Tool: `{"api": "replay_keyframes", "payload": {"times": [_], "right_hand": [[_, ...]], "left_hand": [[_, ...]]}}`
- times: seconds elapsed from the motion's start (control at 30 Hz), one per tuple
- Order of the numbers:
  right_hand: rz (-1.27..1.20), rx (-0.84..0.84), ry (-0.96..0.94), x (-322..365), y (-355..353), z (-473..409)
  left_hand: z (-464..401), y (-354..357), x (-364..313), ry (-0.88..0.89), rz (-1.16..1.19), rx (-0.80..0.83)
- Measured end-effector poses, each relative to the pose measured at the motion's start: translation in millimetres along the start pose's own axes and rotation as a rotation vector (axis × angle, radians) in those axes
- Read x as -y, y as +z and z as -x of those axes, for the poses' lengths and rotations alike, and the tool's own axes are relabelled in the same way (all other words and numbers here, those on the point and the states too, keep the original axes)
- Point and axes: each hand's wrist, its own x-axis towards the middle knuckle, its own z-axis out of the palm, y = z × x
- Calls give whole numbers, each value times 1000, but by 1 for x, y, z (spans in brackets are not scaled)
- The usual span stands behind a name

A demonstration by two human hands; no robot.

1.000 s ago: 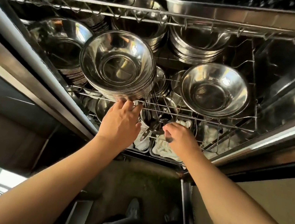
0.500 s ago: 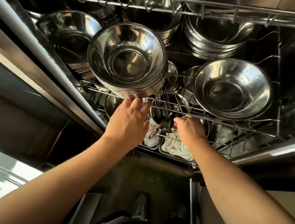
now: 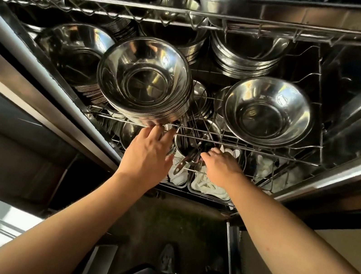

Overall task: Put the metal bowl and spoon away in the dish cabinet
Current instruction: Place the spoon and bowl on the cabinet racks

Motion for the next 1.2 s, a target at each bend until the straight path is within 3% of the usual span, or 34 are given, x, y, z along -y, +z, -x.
{"api": "replay_keyframes", "payload": {"times": [0.23, 0.47, 0.73, 0.93, 1.03, 1.2], "right_hand": [[-37, -30, -8, 8, -20, 24], [-116, -315, -32, 15, -75, 80], [-110, -571, 141, -8, -143, 124], [-250, -425, 482, -41, -171, 122], [-408, -353, 619, -48, -174, 116], [-481, -198, 692, -55, -177, 105]], "left_hand": [[-3, -6, 2, -11, 5, 67], [-12, -20, -7, -31, -75, 219], [-45, -49, -43, 187, 104, 28], [-80, -43, -69, 346, 155, -43], [-95, -35, -78, 394, 166, 67], [-109, -24, -85, 349, 145, 228]]}}
